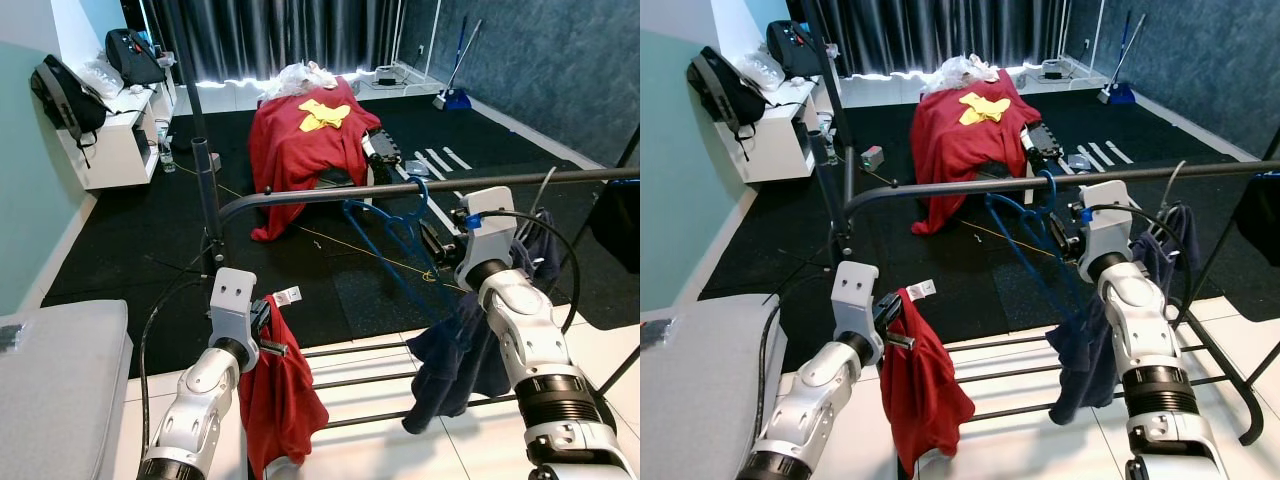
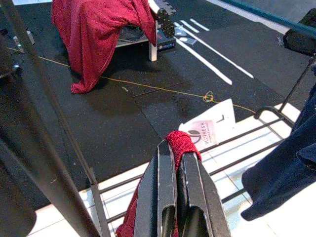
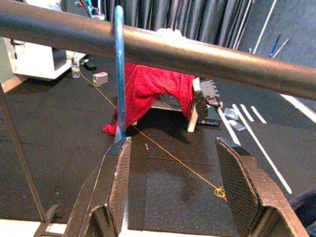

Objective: Hang hanger

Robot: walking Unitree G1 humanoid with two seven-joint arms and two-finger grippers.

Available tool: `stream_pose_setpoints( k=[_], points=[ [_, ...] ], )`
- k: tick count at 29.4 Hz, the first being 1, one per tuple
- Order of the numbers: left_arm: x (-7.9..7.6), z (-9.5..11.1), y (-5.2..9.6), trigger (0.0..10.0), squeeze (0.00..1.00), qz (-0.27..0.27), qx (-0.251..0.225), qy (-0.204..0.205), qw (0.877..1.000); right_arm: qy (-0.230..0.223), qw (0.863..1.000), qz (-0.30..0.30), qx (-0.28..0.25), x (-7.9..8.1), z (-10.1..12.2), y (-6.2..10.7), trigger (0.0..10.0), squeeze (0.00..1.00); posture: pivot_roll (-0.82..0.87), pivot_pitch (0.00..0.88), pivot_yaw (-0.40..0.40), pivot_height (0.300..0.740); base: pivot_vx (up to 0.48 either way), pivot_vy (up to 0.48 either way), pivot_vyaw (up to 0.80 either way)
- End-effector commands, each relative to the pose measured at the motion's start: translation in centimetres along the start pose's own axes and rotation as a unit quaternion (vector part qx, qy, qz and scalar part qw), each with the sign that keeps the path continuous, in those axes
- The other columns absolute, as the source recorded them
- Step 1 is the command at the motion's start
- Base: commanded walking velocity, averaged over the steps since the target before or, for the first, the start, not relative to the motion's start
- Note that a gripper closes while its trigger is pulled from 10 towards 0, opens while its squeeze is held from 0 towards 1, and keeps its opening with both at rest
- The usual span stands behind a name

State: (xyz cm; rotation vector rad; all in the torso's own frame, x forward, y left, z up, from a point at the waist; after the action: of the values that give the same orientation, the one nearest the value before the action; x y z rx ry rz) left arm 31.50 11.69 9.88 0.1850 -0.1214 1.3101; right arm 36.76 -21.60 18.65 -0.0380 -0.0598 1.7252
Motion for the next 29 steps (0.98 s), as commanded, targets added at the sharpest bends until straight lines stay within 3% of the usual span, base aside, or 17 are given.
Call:
stream_pose_setpoints(
  k=[1, 9, 17, 29],
  points=[
    [0.2, 0.1, 0.1, 10.0, 0.00, 0.001, -0.004, -0.015, 1.000, -0.001, 1.000, 0.006, 0.001, 0.3, 0.3, -0.3, 10.0, 0.00, 0.03, 0.007, 0.027, 0.740, 0.000, 0.000, 0.00],
    [0.1, 0.1, 0.0, 10.0, 0.00, -0.007, -0.003, -0.015, 1.000, -0.003, 1.000, -0.002, 0.012, 0.2, 0.0, -0.1, 10.0, 0.00, 0.03, 0.014, 0.044, 0.740, 0.000, 0.000, 0.00],
    [0.1, 0.0, -0.2, 10.0, 0.00, -0.008, 0.002, -0.018, 1.000, -0.025, 0.998, 0.037, 0.043, 0.6, 0.1, -2.0, 10.0, 0.00, 0.04, 0.022, 0.038, 0.740, 0.000, 0.000, 0.00],
    [0.1, -0.2, 0.2, 10.0, 0.00, -0.004, 0.004, -0.016, 1.000, -0.020, 0.997, 0.052, 0.053, 1.4, 0.0, -2.3, 10.0, 0.00, 0.04, 0.033, 0.025, 0.740, 0.000, 0.000, 0.00]
  ],
)
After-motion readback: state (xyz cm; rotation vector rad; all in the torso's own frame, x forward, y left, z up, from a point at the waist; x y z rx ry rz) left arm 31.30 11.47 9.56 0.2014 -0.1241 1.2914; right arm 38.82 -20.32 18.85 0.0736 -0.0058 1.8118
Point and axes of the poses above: a point about 5 cm out from each wrist's last joint towards the gripper, its own y axis pointing back from the gripper into the wrist, its own z axis along the axis of the wrist's last joint, x = y × z, the point moved 1 cm from there along -y, pointing out of the wrist towards the gripper, and after that the axes turned 13 degrees about -y, right-handed, at the moved point
